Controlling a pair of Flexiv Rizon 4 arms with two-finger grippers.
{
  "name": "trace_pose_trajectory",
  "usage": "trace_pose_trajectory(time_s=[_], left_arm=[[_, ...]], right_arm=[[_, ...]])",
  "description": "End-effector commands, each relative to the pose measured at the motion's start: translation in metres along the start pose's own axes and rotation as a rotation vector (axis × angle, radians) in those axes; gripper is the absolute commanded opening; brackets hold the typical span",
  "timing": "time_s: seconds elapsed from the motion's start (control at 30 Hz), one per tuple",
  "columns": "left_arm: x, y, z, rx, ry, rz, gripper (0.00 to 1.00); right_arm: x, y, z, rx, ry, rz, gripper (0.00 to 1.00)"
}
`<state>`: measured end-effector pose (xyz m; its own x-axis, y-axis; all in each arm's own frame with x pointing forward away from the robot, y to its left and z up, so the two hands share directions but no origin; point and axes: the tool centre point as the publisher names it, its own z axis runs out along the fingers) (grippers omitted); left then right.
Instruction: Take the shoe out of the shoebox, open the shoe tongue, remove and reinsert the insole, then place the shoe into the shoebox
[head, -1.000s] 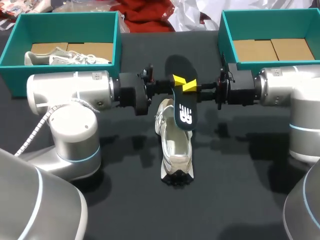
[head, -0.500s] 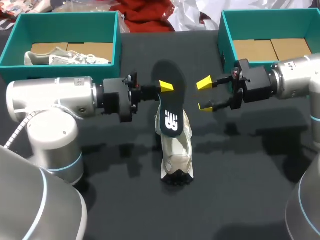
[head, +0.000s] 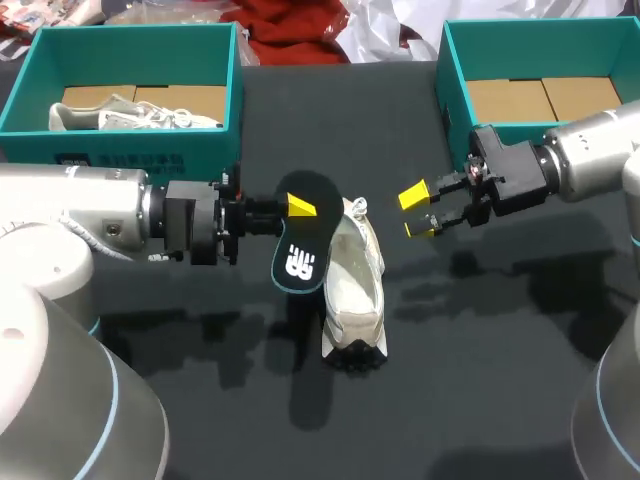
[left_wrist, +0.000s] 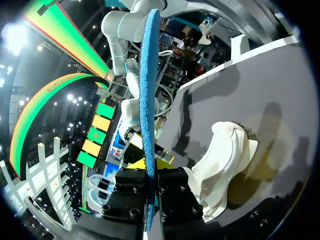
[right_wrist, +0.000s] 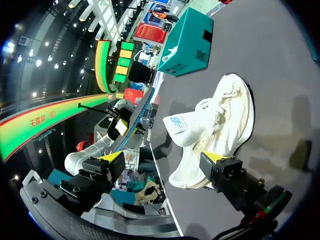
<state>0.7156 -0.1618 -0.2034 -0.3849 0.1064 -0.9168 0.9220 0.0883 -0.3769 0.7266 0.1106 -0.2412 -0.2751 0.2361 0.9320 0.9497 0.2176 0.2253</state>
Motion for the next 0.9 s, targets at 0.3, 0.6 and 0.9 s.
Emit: trace_pose_trajectory(time_s=[0.3,0.6,0.9], left_arm=[[-0.003,-0.007,-0.011,0.005,0.010,0.009,0.00],[-0.002,-0.068,-0.020,-0.107,-0.007,-0.125,0.00],[0.015,-0.101,-0.023,-0.239,0.024,-0.081,0.00]], right_arm=[[0.009,0.003,-0.004,0.103,-0.186,-0.022,1.00],[0.009,-0.044,-0.032,0.263,-0.299,-0.280,1.00],[-0.004,-0.064,-0.045,0.249,-0.354,-0.417,1.00]])
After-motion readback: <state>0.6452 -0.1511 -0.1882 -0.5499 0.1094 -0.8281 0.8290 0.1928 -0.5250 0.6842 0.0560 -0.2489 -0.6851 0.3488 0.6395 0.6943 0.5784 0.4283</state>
